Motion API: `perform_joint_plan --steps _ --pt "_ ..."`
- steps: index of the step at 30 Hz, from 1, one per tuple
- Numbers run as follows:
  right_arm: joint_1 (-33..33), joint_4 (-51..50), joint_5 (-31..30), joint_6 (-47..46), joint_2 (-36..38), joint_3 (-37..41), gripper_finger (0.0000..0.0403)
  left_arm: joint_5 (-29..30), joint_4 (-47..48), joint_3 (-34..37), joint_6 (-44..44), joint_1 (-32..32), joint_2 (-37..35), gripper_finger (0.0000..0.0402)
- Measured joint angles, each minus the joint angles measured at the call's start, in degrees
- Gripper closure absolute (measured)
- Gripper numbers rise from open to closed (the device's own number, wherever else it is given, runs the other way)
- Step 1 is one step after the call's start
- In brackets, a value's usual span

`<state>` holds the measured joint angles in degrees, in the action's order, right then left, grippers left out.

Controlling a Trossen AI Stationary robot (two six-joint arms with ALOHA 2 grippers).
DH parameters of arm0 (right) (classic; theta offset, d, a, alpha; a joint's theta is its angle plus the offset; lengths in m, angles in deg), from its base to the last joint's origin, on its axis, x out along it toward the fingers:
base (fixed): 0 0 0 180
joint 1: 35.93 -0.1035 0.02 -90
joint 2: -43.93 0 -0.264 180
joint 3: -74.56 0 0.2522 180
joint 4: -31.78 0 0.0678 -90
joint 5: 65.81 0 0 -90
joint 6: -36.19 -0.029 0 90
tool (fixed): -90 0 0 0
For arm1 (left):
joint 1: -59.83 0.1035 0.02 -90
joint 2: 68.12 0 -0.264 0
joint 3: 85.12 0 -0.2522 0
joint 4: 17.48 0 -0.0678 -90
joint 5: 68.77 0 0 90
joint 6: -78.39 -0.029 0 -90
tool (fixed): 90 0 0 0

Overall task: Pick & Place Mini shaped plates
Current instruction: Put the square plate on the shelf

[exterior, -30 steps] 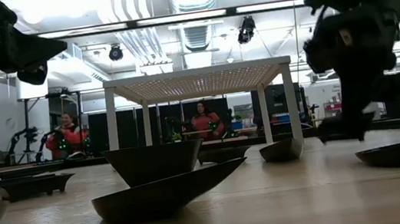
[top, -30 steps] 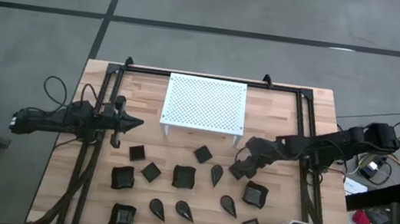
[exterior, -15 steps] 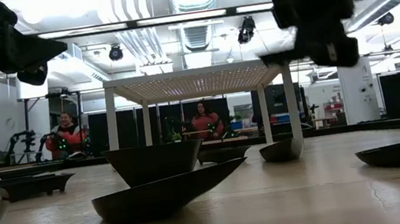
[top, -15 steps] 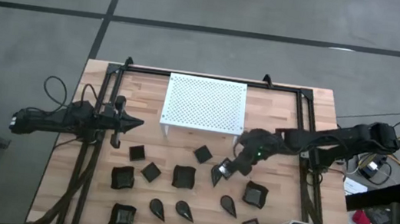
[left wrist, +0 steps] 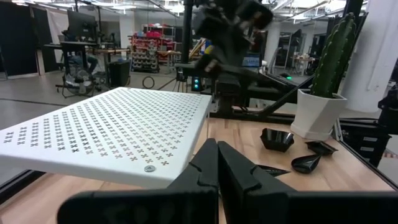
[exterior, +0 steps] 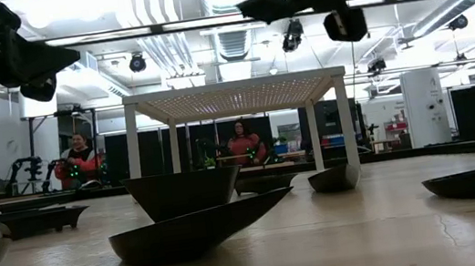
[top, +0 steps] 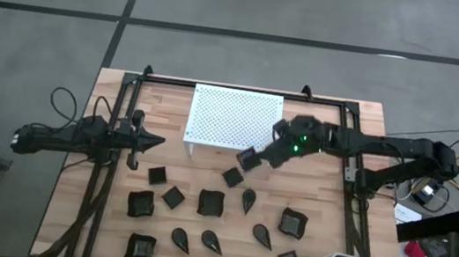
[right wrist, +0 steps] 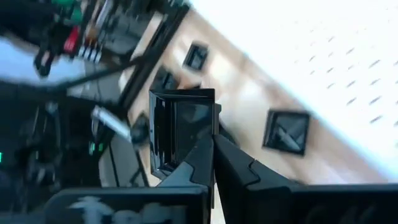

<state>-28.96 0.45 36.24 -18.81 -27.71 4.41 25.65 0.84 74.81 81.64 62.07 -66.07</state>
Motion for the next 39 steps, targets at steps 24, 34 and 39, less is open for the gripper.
perform_joint_plan --steps 24,34,39 --pt "21.97 0.88 1.4 -6.73 -0.34 3.37 0.0394 -0.09 0.02 0.0 0.01 0.02 0.0 0.0401" --pt "23.02 1.51 3.03 -6.31 -4.84 3.46 0.0394 -0.26 0.39 0.0 -0.01 0.02 0.0 0.0401" --pt "23.65 2.71 3.01 -5.98 -6.23 3.48 0.0394 -0.24 0.37 0.0 -0.01 0.01 0.0 0.0401"
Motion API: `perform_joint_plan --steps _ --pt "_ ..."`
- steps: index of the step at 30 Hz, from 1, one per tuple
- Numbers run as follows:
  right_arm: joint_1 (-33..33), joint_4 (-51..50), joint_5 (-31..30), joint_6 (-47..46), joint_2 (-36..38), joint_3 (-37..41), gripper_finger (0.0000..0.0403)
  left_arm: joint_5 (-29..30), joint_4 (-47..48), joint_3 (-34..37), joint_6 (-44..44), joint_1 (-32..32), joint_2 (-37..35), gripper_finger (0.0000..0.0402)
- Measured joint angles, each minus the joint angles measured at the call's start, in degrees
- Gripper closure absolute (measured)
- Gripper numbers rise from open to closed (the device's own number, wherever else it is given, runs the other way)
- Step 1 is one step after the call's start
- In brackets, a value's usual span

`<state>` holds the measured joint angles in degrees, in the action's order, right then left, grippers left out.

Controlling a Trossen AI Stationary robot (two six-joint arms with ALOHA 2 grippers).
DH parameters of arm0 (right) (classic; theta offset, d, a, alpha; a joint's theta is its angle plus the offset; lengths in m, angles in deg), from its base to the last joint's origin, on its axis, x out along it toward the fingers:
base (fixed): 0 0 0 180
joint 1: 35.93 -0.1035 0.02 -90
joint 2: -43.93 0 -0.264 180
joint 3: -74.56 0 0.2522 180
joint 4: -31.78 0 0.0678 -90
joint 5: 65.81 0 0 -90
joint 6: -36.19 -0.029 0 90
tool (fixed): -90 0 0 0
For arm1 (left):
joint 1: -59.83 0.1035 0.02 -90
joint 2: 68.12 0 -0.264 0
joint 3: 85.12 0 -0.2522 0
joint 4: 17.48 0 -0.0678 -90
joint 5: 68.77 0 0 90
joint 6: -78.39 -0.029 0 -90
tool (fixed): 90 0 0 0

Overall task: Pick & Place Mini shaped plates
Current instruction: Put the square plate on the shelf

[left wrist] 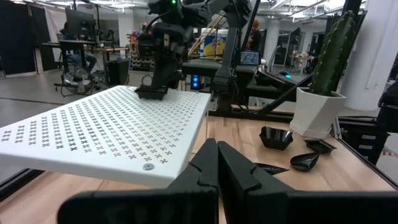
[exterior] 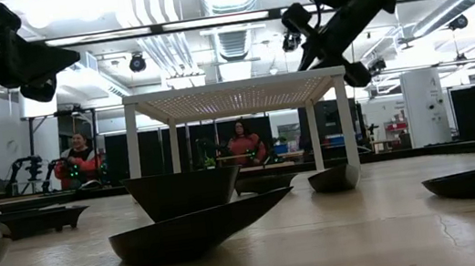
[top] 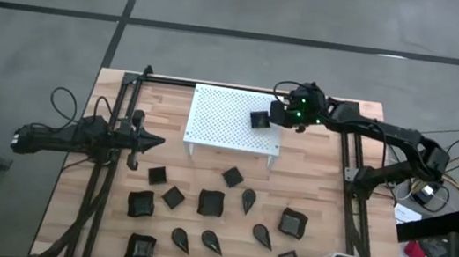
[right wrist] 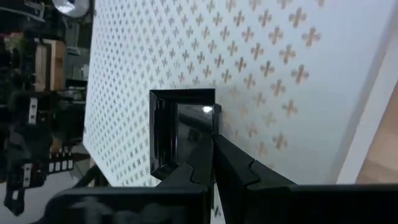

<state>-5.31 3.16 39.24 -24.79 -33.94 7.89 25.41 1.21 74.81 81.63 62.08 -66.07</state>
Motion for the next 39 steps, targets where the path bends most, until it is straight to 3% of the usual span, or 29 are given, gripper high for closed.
perform_joint_plan --steps 10,29,39 --pt "3.15 -2.73 0.1 1.14 0.64 0.0 0.0394 0.23 -0.13 0.0 0.0 -0.01 0.0 0.0401" --pt "3.29 -3.35 -0.82 1.89 1.75 0.0 0.0394 0.22 -0.17 0.0 0.01 -0.01 0.0 0.0401" --pt "3.01 -3.37 -1.47 2.7 2.58 0.0 0.0342 0.17 -0.15 0.0 0.0 0.0 0.0 0.0401"
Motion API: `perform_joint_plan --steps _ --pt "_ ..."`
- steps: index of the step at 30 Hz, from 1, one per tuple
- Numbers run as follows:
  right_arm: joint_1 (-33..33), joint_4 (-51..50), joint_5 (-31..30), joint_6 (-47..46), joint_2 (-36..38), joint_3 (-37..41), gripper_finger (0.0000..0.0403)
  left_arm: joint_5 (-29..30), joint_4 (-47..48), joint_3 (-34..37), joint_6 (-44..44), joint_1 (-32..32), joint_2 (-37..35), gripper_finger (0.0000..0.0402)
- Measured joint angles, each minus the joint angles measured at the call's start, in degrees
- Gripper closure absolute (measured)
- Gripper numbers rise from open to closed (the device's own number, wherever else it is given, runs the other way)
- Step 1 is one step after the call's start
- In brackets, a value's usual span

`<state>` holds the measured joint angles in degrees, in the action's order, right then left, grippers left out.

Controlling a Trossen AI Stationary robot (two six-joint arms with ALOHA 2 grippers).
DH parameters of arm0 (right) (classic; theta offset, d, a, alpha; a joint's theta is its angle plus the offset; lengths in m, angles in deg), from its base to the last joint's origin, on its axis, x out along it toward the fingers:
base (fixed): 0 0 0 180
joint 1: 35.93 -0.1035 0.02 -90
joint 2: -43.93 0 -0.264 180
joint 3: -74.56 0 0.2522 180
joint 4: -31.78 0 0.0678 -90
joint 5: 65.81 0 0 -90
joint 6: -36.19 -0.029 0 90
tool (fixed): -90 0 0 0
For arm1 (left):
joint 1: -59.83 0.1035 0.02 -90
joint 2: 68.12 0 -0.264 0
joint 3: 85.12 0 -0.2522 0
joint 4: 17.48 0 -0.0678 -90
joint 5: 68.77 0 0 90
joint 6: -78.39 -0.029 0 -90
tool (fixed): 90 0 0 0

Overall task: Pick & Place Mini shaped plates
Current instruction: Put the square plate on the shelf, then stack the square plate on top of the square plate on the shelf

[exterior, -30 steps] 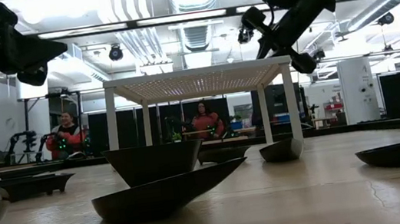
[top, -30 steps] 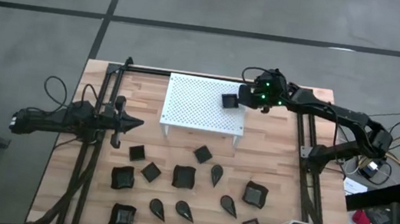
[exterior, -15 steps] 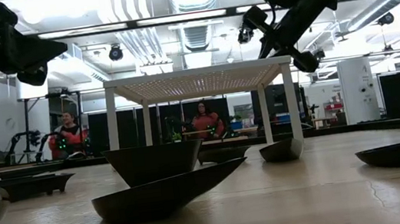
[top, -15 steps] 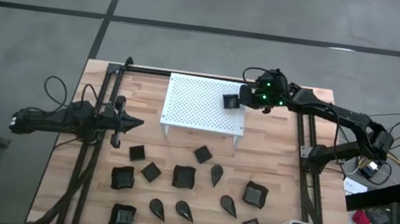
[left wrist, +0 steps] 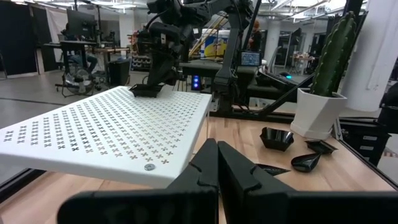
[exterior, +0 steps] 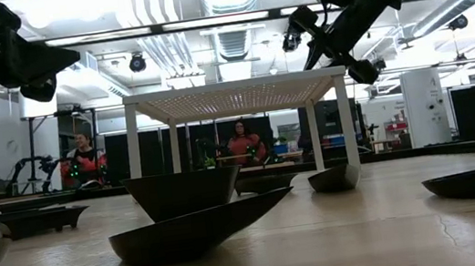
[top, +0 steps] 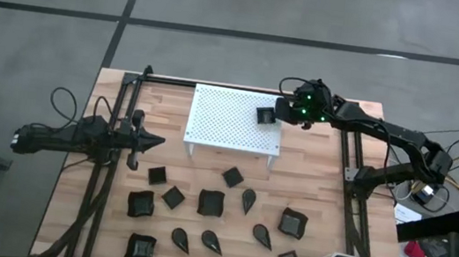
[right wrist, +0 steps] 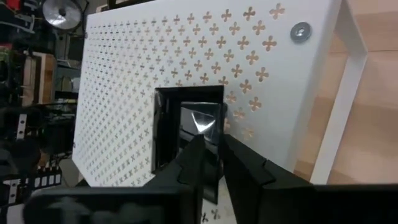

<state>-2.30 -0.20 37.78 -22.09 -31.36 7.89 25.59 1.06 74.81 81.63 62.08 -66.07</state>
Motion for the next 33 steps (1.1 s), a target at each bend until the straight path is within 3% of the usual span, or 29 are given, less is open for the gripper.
perform_joint_plan --steps 12,33 --pt "-1.74 0.04 -0.26 4.42 6.24 0.0 0.0298 -0.2 0.07 0.0 0.0 0.0 -0.02 0.0401" --pt "-12.5 0.85 -1.73 12.03 10.82 -0.02 0.0321 0.11 -0.02 0.0 0.02 0.0 0.0 0.0401"
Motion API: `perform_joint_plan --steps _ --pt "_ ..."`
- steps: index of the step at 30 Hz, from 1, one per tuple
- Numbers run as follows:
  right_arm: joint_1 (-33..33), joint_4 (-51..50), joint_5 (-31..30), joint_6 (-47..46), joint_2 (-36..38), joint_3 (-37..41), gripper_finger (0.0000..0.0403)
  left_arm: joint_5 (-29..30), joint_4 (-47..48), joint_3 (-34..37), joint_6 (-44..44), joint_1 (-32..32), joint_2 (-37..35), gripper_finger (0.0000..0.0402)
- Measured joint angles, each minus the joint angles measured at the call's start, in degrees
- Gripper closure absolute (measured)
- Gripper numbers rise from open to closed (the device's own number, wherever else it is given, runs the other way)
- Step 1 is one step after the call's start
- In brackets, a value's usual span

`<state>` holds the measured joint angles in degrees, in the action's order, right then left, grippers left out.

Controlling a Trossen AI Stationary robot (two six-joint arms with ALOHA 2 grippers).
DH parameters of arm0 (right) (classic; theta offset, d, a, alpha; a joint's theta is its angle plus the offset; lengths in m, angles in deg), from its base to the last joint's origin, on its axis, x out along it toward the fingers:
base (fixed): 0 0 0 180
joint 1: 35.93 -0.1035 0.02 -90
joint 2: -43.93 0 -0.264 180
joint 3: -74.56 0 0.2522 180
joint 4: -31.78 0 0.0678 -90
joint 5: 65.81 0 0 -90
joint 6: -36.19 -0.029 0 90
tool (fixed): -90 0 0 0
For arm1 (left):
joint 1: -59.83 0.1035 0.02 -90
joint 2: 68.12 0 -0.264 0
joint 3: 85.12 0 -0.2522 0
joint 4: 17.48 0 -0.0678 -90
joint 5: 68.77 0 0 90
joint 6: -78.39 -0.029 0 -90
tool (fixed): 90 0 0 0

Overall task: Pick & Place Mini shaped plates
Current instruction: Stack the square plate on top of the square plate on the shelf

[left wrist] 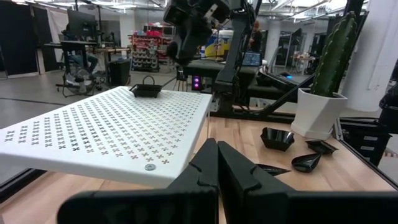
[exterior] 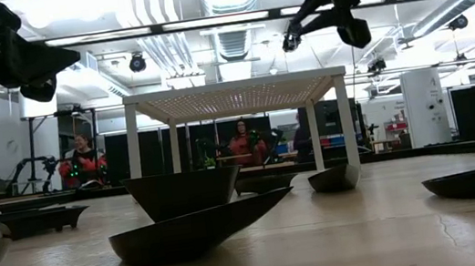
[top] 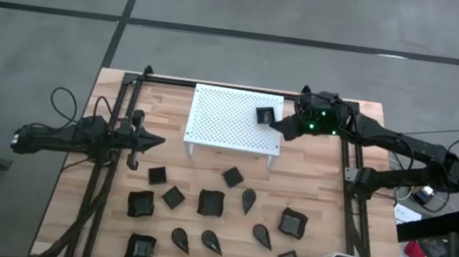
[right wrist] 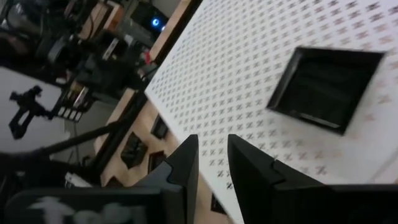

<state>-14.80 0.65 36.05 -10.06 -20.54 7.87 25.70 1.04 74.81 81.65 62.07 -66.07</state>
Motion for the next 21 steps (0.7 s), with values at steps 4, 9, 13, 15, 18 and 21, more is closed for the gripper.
perform_joint_plan --steps 4,9,13,15,18,21 --pt "-2.72 0.2 0.0 0.41 0.0 -0.07 0.0328 -0.02 0.0 0.0 -0.02 0.02 0.0 0.0401" --pt "-6.77 2.53 -0.22 0.2 -0.17 -0.07 0.0338 -0.04 0.02 0.0 -0.02 0.01 0.0 0.0401" --pt "-9.96 4.65 -0.18 -1.64 -0.17 -0.09 0.0344 -0.07 0.02 0.0 -0.02 0.0 -0.02 0.0401" --pt "-11.66 4.83 -0.15 -0.28 -0.2 -0.09 0.0344 -0.07 0.02 0.0 -0.02 0.01 -0.01 0.0401" --pt "-13.86 4.81 -0.49 0.51 -0.27 -0.09 0.0343 -0.09 0.02 0.0 -0.02 0.0 0.0 0.0401" --pt "-16.76 4.57 -1.81 0.37 -0.52 -0.09 0.0342 -0.09 0.02 0.0 -0.02 0.01 0.0 0.0401"
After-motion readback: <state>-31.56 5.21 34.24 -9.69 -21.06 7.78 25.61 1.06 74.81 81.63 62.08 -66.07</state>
